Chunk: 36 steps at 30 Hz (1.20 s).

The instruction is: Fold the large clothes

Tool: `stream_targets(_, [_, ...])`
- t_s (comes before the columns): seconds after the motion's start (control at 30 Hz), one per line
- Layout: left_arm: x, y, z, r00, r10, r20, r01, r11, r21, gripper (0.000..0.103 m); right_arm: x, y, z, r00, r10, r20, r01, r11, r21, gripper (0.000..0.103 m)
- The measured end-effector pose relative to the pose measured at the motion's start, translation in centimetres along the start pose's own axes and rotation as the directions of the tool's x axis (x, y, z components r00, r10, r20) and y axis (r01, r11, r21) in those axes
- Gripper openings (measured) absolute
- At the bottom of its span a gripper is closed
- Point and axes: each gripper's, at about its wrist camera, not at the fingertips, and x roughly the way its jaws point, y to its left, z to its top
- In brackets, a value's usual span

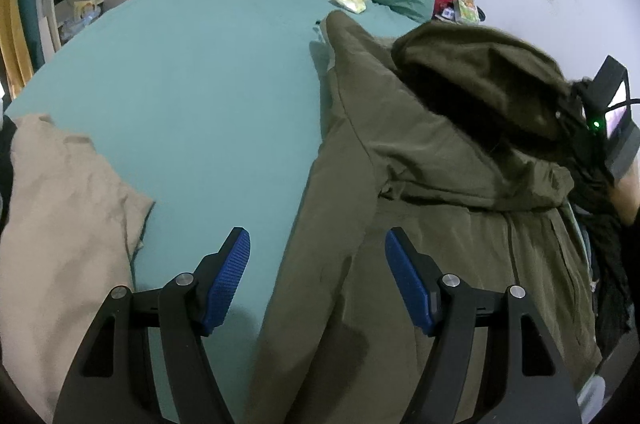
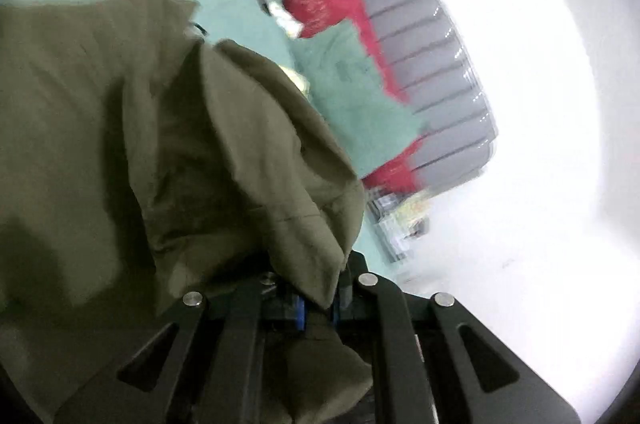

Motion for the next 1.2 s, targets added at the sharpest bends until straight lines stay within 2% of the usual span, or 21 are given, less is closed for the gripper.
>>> stream_targets(0.1, [0.2, -0.2, 0.0, 1.000, -0.011, -0.014, 0.011, 1.000, -0.004, 0.074, 0.6, 2.5, -1.4, 0.999, 0.040, -0.004, -0.040, 0.998, -0.042, 0.008])
stream_targets(0.17, [0.2, -0.5, -0.1, 1.000, -0.020, -0.018, 0.020, 1.000, -0.003, 0.074, -0.1, 5.1, -2.3, 0.993, 0.116, -0.007, -0.116, 0.991, -0.060, 0.008])
stream_targets(0.23, [0.1, -0.8, -0.4, 1.000, -0.023, -0.019, 0.023, 1.000, 0.007, 0.074, -0.8, 7.5, -3.7, 0.974, 0.225, -0.014, -0.226, 0.974, -0.023, 0.014])
stream_targets(0.27, [0.0, -1.0, -0.7, 1.000, -0.024, -0.014, 0.024, 1.000, 0.016, 0.074, -1.2, 8.2, -4.4, 0.960, 0.281, -0.010, -0.281, 0.960, 0.011, 0.022])
stream_targets(0.3, [-0.1, -1.2, -0.9, 1.000, -0.024, -0.011, 0.024, 0.999, 0.026, 0.074, -1.8, 8.9, -5.1, 0.944, 0.331, -0.009, -0.330, 0.942, 0.056, 0.034])
stream_targets(0.37, [0.0, -1.5, -1.6, 1.000, -0.018, -0.019, 0.019, 0.999, 0.049, 0.074, -2.6, 9.0, -5.9, 0.928, 0.371, 0.016, -0.370, 0.919, 0.139, 0.036])
stream_targets(0.43, [0.1, -1.7, -2.2, 0.999, -0.014, -0.037, 0.016, 0.998, 0.058, 0.074, -3.5, 8.0, -6.5, 0.899, 0.434, 0.052, -0.434, 0.871, 0.230, 0.039])
stream_targets(0.57, [-0.2, -2.7, -4.0, 0.998, -0.007, -0.062, 0.012, 0.996, 0.089, 0.074, -4.8, 6.3, -7.6, 0.859, 0.505, 0.082, -0.505, 0.811, 0.294, 0.052])
stream_targets(0.6, [-0.5, -3.1, -4.4, 0.998, -0.004, -0.056, 0.010, 0.994, 0.106, 0.074, -5.4, 5.9, -7.9, 0.849, 0.521, 0.086, -0.520, 0.798, 0.303, 0.067])
stream_targets(0.63, [-0.9, -3.5, -4.7, 0.999, 0.006, -0.048, 0.000, 0.992, 0.126, 0.074, -5.8, 5.7, -8.2, 0.842, 0.532, 0.088, -0.531, 0.788, 0.310, 0.076])
stream_targets(0.67, [-1.2, -4.0, -5.0, 0.999, 0.018, -0.039, -0.013, 0.990, 0.143, 0.074, -5.9, 5.2, -8.7, 0.838, 0.538, 0.092, -0.537, 0.783, 0.315, 0.089])
stream_targets(0.7, [-1.7, -4.3, -5.4, 0.999, 0.027, -0.031, -0.022, 0.988, 0.156, 0.074, -7.0, 4.8, -9.5, 0.837, 0.538, 0.098, -0.538, 0.776, 0.330, 0.092])
stream_targets(0.87, [-3.9, -4.4, -7.4, 1.000, 0.019, -0.001, -0.019, 0.994, 0.110, 0.074, -9.6, 2.9, -12.5, 0.831, 0.549, 0.090, -0.529, 0.729, 0.434, 0.092])
stream_targets(0.97, [-5.4, -4.5, -9.1, 1.000, 0.019, 0.021, -0.020, 0.997, 0.074, 0.074, -11.5, 2.2, -15.1, 0.835, 0.547, 0.056, -0.502, 0.718, 0.483, 0.092])
stream_targets(1.07, [-6.6, -3.9, -11.0, 0.997, 0.067, 0.032, -0.068, 0.997, 0.028, 0.074, -13.4, 1.5, -17.8, 0.837, 0.548, -0.002, -0.458, 0.702, 0.545, 0.092])
stream_targets(1.17, [-7.8, -3.5, -12.7, 0.987, 0.156, 0.045, -0.156, 0.988, 0.009, 0.074, -15.0, 0.5, -20.7, 0.841, 0.529, -0.116, -0.362, 0.707, 0.607, 0.092])
stream_targets(1.2, [-8.2, -3.4, -13.2, 0.985, 0.165, 0.042, -0.165, 0.986, 0.003, 0.074, -15.8, 0.0, -21.9, 0.835, 0.530, -0.148, -0.326, 0.694, 0.642, 0.092])
